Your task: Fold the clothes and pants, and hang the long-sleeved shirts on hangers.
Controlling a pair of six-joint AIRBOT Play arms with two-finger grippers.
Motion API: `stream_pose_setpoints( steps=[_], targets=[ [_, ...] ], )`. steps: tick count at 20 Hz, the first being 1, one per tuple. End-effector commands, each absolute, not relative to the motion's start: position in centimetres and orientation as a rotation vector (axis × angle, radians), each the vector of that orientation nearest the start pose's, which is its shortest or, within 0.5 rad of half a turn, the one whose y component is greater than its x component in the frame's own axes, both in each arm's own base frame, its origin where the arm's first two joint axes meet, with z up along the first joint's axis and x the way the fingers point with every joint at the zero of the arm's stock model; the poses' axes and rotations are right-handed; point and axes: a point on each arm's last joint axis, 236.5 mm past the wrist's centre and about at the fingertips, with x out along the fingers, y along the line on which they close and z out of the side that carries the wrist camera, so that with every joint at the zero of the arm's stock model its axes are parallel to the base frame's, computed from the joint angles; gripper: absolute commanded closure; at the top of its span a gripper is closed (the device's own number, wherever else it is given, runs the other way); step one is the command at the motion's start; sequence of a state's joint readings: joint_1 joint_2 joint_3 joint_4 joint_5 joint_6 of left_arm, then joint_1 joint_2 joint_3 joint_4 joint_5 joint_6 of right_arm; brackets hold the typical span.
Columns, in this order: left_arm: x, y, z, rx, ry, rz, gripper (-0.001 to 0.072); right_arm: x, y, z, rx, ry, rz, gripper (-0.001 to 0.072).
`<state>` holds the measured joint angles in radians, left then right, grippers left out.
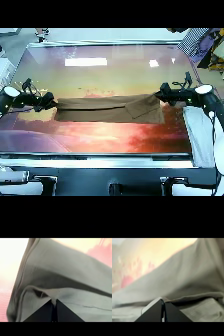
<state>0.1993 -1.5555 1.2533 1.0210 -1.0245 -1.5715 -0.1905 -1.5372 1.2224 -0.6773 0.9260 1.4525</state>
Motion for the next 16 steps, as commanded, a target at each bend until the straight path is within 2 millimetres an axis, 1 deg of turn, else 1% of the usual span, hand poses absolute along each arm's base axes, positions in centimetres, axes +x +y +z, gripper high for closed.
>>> stream_pose_setpoints(
  steps=[1, 2, 4, 6, 7, 8, 9, 10, 11, 12, 13, 14, 16],
  targets=[
    [48.5, -1.9, -4.1, -0.661, 1.212, -0.063, 0.0692, 51.6, 4.5, -0.4, 0.922, 1.008, 0.145, 0.0686],
    [49.1, -2.1, -4.1, -0.656, 1.208, -0.069, 0.0692, 52.0, 4.5, -0.8, 0.928, 1.014, 0.143, 0.0686],
    [49.8, -2.5, -4.8, -0.651, 1.217, -0.077, 0.0692, 52.1, 4.8, -2.2, 0.937, 1.04, 0.137, 0.0685],
    [49.7, -3.2, -6.2, -0.649, 1.249, -0.083, 0.0684, 51.6, 6.0, -4.0, 0.923, 1.091, 0.146, 0.0683],
    [49.7, -3.4, -6.6, -0.648, 1.259, -0.085, 0.0608, 51.4, 6.6, -4.6, 0.919, 1.114, 0.153, 0.0678],
    [49.7, -3.6, -6.8, -0.651, 1.263, -0.084, 0.0478, 51.2, 6.5, -4.7, 0.923, 1.12, 0.153, 0.0606],
    [49.7, -3.6, -6.5, -0.65, 1.258, -0.085, 0.0363, 51.0, 6.2, -4.3, 0.937, 1.13, 0.155, 0.0535],
    [49.7, -3.4, -6.1, -0.649, 1.252, -0.085, 0.036, 50.6, 5.4, -3.5, 0.944, 1.138, 0.164, 0.0392],
    [49.7, -3.2, -5.4, -0.648, 1.245, -0.088, 0.0336, 50.1, 4.2, -2.5, 0.939, 1.144, 0.168, 0.0295],
    [49.5, -3.0, -4.7, -0.643, 1.245, -0.093, 0.0295, 49.6, 2.5, -1.6, 0.929, 1.147, 0.161, 0.0281],
    [49.3, -2.8, -3.9, -0.628, 1.25, -0.099, 0.0295, 48.9, 0.3, -0.8, 0.919, 1.15, 0.144, 0.0229],
    [49.0, -2.6, -3.1, -0.601, 1.257, -0.104, 0.0294, 48.1, -1.4, -0.6, 0.913, 1.165, 0.126, 0.0171],
    [48.4, -2.3, -1.4, -0.555, 1.253, -0.107, 0.0295, 46.5, -3.9, -1.2, 0.91, 1.207, 0.102, 0.0114]
  ],
)
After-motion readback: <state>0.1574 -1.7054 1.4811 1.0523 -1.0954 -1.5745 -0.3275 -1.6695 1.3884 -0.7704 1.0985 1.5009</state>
